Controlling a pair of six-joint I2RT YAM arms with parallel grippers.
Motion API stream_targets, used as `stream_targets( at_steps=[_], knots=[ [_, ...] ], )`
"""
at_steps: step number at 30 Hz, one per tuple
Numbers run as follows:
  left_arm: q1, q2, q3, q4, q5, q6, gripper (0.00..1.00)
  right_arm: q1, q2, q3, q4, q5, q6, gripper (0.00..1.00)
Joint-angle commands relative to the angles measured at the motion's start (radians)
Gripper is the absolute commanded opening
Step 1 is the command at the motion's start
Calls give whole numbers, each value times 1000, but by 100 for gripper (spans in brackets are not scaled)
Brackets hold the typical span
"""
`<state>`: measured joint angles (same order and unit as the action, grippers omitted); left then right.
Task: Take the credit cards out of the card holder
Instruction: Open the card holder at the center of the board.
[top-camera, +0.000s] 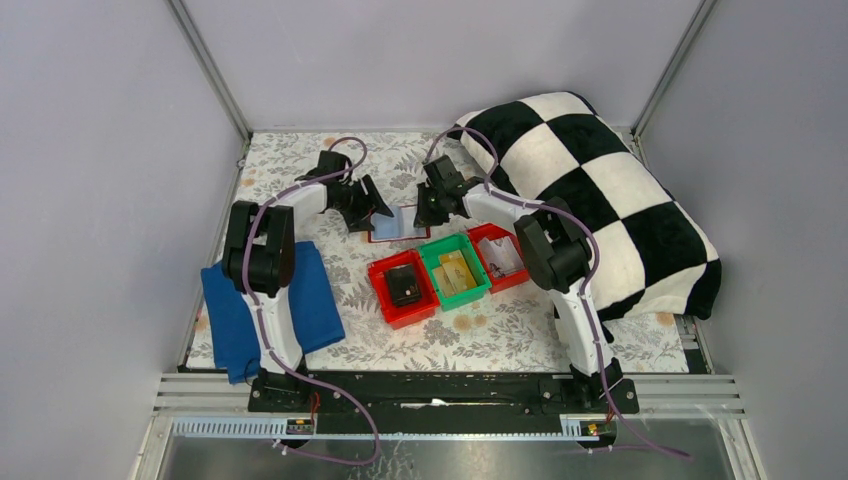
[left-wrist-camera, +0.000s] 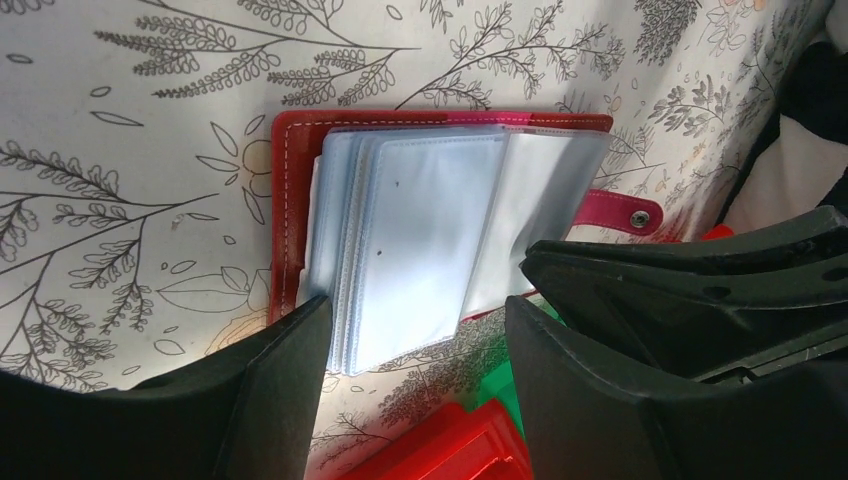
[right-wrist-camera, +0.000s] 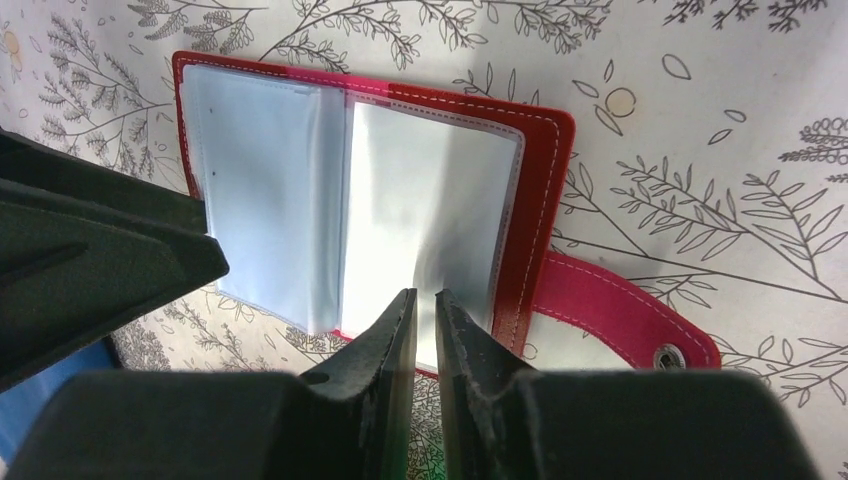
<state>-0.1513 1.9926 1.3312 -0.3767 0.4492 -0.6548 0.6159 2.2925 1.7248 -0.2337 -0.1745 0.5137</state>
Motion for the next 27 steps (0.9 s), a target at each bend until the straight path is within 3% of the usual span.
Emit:
stream_targets(
  at_steps=[1,12,27],
  knots=[
    [2,2,50,1,6,10,68,-6,47,32,-34,91,-12,21],
    [-33,-102,40,10,-85,23,69,-7,22,19,-39,86,-28,21],
    [-86,-31,41,-32,-238,24,73,-6,3,-36,-4,72,-11,21]
  ],
)
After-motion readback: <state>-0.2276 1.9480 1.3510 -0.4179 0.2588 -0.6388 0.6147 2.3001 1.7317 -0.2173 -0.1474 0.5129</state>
